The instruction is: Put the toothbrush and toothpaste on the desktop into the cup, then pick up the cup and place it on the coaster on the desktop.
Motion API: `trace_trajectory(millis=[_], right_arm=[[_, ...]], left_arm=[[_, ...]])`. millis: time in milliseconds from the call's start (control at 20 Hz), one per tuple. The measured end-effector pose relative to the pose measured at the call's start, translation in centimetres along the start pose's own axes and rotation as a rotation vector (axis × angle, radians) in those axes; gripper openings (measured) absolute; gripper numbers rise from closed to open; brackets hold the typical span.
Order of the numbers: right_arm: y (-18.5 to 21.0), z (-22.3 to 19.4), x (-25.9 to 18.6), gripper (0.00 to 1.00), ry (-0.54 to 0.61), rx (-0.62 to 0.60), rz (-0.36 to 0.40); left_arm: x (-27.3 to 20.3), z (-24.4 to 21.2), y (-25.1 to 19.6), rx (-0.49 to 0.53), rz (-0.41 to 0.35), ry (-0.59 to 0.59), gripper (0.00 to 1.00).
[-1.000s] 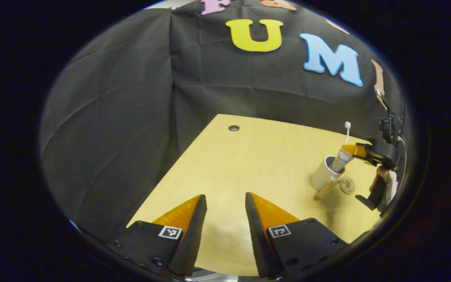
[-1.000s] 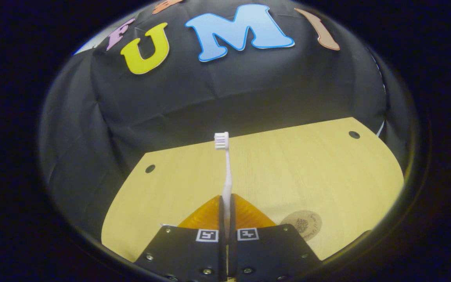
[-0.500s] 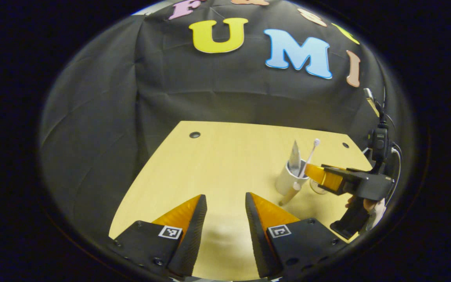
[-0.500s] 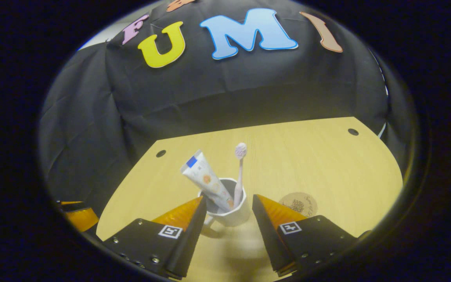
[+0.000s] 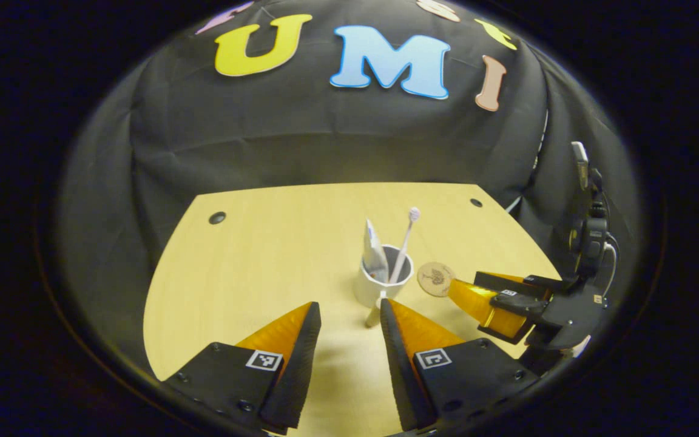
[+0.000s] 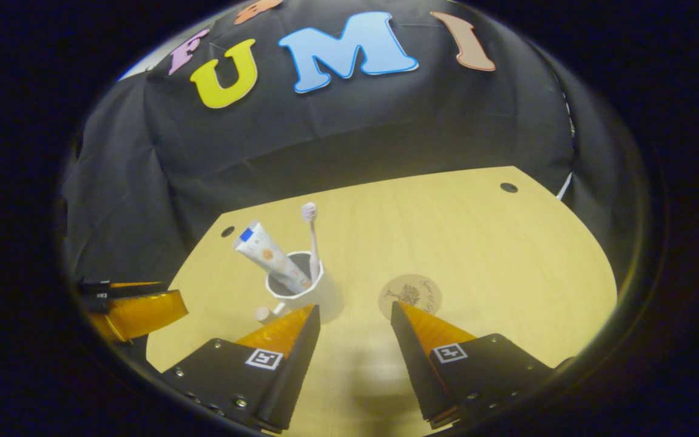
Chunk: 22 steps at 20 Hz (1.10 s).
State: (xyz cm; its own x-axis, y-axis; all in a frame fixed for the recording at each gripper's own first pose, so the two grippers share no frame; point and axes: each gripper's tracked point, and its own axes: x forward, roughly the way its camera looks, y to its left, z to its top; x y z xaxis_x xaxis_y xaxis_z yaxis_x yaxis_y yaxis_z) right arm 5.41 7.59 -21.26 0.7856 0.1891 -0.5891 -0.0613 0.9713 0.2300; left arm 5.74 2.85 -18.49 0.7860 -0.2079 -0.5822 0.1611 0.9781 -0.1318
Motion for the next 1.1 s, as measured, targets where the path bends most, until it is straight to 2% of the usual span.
trace_trajectory(millis=[300,450,600,650,700,800,850,1100], right_arm=[[-4.4,-0.5,-2.1,0.75,0.011,0.047,-0.071],[-6.2,-1.1,-2.8,0.75,0.031,0.066,-0.094],[-7.8,-1.6,-3.9,0.75,0.044,0.085,-0.115],[-8.4,-1.6,-4.2,0.75,0.047,0.089,-0.122],[-9.0,-1.9,-4.5,0.75,0.054,0.092,-0.129],[-9.9,-2.3,-4.8,0.75,0.069,0.098,-0.139],[-10.3,-2.6,-4.9,0.75,0.078,0.1,-0.142],[-11.6,-3.6,-5.4,0.75,0.119,0.12,-0.154]], left_arm=[[4.8,-1.4,-3.0,0.054,-0.112,0.207,0.64],[7.3,-3.0,-2.5,0.086,-0.134,0.34,0.66],[8.9,-4.6,-1.5,0.124,-0.121,0.446,0.61],[9.5,-5.2,-0.8,0.131,-0.11,0.489,0.66],[10.1,-5.7,-0.7,0.132,-0.099,0.522,0.67],[11.3,-6.5,-0.4,0.13,-0.079,0.585,0.64],[12.0,-6.9,-0.3,0.126,-0.065,0.61,0.61],[14.7,-8.9,0.4,0.107,-0.025,0.701,0.61]])
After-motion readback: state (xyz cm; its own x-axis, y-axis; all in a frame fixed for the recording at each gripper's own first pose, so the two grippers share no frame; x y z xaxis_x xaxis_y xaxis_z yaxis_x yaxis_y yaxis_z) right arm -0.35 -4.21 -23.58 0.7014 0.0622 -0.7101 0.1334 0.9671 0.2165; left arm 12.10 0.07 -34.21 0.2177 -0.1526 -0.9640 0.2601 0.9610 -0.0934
